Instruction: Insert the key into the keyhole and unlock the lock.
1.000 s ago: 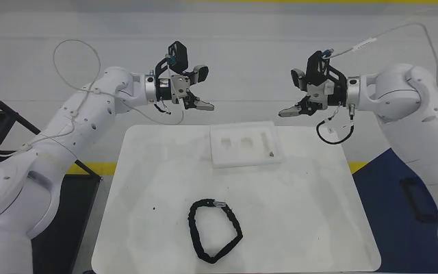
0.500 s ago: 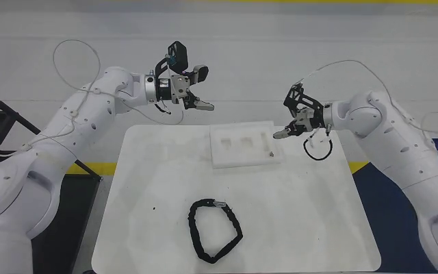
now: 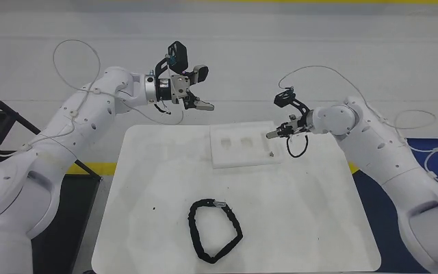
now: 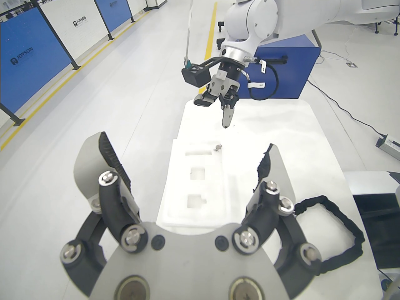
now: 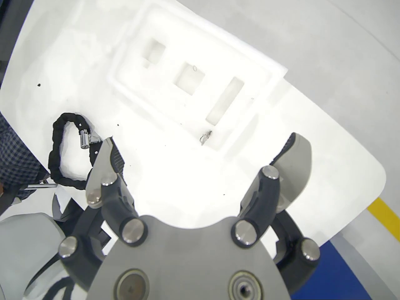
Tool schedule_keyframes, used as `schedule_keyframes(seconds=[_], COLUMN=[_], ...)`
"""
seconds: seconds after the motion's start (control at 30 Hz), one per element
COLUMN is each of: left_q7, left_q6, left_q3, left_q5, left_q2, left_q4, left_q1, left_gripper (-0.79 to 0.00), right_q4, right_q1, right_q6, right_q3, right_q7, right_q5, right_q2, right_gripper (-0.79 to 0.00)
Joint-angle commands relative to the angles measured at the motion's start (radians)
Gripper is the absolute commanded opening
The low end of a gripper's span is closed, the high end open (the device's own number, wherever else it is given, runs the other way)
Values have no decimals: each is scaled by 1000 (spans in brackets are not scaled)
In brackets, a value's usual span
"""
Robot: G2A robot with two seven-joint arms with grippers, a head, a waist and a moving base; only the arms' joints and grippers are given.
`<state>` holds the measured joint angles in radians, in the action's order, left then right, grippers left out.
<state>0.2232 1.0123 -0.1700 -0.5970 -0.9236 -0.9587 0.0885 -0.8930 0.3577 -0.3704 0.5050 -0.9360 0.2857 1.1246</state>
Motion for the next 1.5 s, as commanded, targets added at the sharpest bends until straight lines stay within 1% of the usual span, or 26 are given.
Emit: schedule_keyframes(seconds=[0.0,0.1,0.2,0.37,0.53,1.13,1.3,1.47], left_q7=[0,0,0,0,0,0,0,0], left_q6=[0,0,0,0,0,0,0,0], left_q3=[0,0,0,0,0,0,0,0], left_q5=[0,0,0,0,0,0,0,0], left_q2=[0,0,0,0,0,0,0,0], left_q4=[0,0,0,0,0,0,0,0], left_q1=[0,0,0,0,0,0,0,0], left_gripper=[0,0,0,0,0,0,0,0], right_q4=[-1,-4,7,55,86,88,66,59], right_q1=[8,24,43,52,39,38,61,77], right_q6=[38,79,80,120,136,136,199,247], right_q3=[-7,-16,-17,-28,-40,-40,-56,-76], right_q7=[-1,-11,-20,-37,-48,-49,-41,-41], right_q5=[-3,-15,-62,-77,-57,-56,5,45], right_q2=[10,25,40,66,90,91,99,120], right_gripper=[0,0,0,0,0,0,0,0])
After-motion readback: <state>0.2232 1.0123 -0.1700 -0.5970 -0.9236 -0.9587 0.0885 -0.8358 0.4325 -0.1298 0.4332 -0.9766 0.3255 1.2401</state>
